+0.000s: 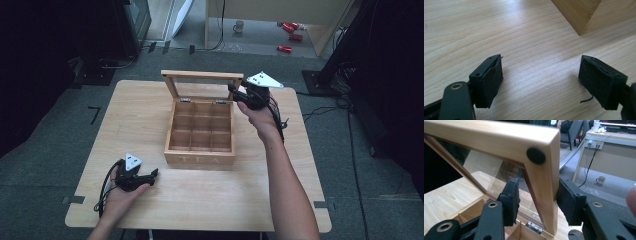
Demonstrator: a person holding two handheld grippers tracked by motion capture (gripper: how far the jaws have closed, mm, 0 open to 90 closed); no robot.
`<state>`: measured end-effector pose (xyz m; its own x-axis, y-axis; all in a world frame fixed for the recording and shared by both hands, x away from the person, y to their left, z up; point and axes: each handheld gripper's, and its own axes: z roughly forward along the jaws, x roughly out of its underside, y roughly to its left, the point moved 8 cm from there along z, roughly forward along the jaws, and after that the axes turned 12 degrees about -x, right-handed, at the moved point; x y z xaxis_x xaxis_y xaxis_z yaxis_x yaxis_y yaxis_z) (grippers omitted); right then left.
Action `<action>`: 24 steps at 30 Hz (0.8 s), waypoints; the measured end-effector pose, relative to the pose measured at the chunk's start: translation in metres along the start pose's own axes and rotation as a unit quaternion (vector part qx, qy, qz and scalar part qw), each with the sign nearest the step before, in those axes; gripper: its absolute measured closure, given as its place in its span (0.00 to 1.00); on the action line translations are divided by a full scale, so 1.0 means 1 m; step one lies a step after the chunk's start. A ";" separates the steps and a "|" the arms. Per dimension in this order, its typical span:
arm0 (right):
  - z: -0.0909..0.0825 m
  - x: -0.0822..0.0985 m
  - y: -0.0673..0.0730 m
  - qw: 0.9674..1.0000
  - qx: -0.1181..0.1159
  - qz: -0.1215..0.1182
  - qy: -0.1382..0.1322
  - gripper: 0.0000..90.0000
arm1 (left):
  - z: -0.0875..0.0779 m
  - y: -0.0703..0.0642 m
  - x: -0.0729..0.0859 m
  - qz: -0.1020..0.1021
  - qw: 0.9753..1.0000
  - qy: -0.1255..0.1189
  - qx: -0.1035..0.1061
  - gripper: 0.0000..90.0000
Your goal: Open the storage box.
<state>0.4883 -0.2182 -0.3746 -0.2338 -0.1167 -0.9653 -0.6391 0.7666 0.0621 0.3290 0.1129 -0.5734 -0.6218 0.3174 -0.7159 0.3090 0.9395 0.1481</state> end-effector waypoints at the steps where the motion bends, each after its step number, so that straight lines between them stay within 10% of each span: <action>1: 0.002 0.000 -0.002 1.000 0.000 0.002 -0.001 0.60 | 0.000 0.000 0.000 0.000 1.000 0.000 0.000 0.22; 24: 0.047 0.035 -0.035 0.998 0.018 0.040 0.047 0.61 | 0.000 0.000 0.000 -0.002 1.000 0.000 0.002 0.23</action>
<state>0.5369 -0.2188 -0.4225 -0.3513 -0.1108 -0.9297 -0.5889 0.7981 0.1274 0.3296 0.1129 -0.5732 -0.6225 0.3136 -0.7170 0.3101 0.9401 0.1419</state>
